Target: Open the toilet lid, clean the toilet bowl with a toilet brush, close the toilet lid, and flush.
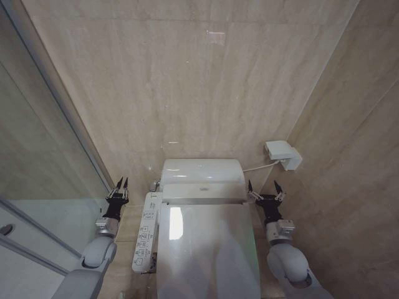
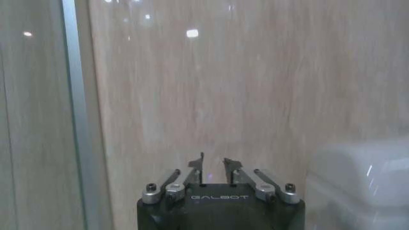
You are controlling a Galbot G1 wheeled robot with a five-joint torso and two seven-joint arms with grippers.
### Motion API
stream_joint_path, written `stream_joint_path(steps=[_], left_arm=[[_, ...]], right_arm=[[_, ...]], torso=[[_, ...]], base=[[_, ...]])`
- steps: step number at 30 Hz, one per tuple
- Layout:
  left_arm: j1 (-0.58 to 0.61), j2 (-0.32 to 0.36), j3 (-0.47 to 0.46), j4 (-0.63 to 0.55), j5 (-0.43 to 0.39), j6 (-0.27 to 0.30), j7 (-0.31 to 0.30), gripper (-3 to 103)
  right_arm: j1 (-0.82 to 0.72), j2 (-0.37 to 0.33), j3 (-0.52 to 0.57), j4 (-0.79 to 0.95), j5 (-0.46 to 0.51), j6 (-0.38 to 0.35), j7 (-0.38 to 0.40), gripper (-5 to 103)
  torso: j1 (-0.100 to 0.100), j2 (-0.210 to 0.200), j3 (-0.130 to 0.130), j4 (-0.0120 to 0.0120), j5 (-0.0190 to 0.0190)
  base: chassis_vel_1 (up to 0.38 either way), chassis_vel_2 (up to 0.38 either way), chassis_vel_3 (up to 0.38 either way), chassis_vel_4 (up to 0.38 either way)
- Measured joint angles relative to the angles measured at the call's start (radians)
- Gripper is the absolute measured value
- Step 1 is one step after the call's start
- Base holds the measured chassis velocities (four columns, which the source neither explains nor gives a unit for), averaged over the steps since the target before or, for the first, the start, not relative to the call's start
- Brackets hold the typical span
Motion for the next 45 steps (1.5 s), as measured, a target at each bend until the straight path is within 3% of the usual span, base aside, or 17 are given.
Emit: stream_joint_path(steps=[2, 3, 10, 11, 16, 17, 24, 25, 39, 42, 45], left_arm=[[0.025, -0.006, -0.018, -0.045, -0.012, 0.024, -0.003, 7], [0.045, -0.012, -0.034, -0.080, -0.021, 0.043, -0.008, 34], [0.168, -0.037, -0.125, -0.285, -0.071, 0.164, -0.039, 34], [0.193, -0.040, -0.138, -0.320, -0.076, 0.175, -0.047, 61], [0.262, -0.064, -0.155, -0.392, -0.080, 0.179, -0.076, 61], [0.273, -0.070, -0.155, -0.402, -0.079, 0.177, -0.079, 88], [0.310, -0.084, -0.136, -0.454, -0.038, 0.186, -0.076, 88], [0.312, -0.084, -0.132, -0.457, -0.036, 0.186, -0.075, 100], [0.327, -0.093, -0.128, -0.464, -0.031, 0.164, -0.055, 100], [0.343, -0.096, -0.152, -0.460, -0.020, 0.130, -0.012, 100], [0.347, -0.098, -0.166, -0.460, -0.026, 0.124, -0.005, 100]], right_arm=[[0.000, 0.000, 0.000, 0.000, 0.000, 0.000, 0.000, 100], [0.000, 0.000, 0.000, 0.000, 0.000, 0.000, 0.000, 100], [0.000, 0.000, 0.000, 0.000, 0.000, 0.000, 0.000, 100], [0.000, 0.000, 0.000, 0.000, 0.000, 0.000, 0.000, 100], [0.000, 0.000, 0.000, 0.000, 0.000, 0.000, 0.000, 100], [0.000, 0.000, 0.000, 0.000, 0.000, 0.000, 0.000, 100], [0.000, 0.000, 0.000, 0.000, 0.000, 0.000, 0.000, 100], [0.000, 0.000, 0.000, 0.000, 0.000, 0.000, 0.000, 100], [0.000, 0.000, 0.000, 0.000, 0.000, 0.000, 0.000, 100], [0.000, 0.000, 0.000, 0.000, 0.000, 0.000, 0.000, 100], [0.000, 0.000, 0.000, 0.000, 0.000, 0.000, 0.000, 100]], torso=[[0.000, 0.000, 0.000, 0.0000, 0.0001], [0.000, 0.000, 0.000, 0.0003, -0.0001], [0.000, 0.000, 0.000, 0.0008, 0.0000], [0.000, 0.000, 0.000, 0.0007, 0.0001], [0.000, 0.000, 0.000, 0.0004, 0.0000], [0.000, 0.000, 0.000, 0.0003, 0.0000], [0.000, 0.000, 0.000, 0.0003, 0.0000], [0.000, 0.000, 0.000, 0.0002, 0.0000], [0.000, 0.000, 0.000, 0.0003, 0.0000], [0.000, 0.000, 0.000, 0.0006, -0.0001], [0.000, 0.000, 0.000, 0.0005, 0.0000]], base=[[0.000, 0.000, 0.000, 0.000], [0.000, 0.000, 0.000, 0.000], [0.000, 0.000, 0.000, 0.000], [0.000, 0.000, 0.000, 0.000], [0.000, 0.000, 0.000, 0.000], [0.000, 0.000, 0.000, 0.000], [0.000, 0.000, 0.000, 0.000], [0.000, 0.000, 0.000, 0.000], [0.000, 0.000, 0.000, 0.000], [0.000, 0.000, 0.000, 0.000], [0.000, 0.000, 0.000, 0.000]])
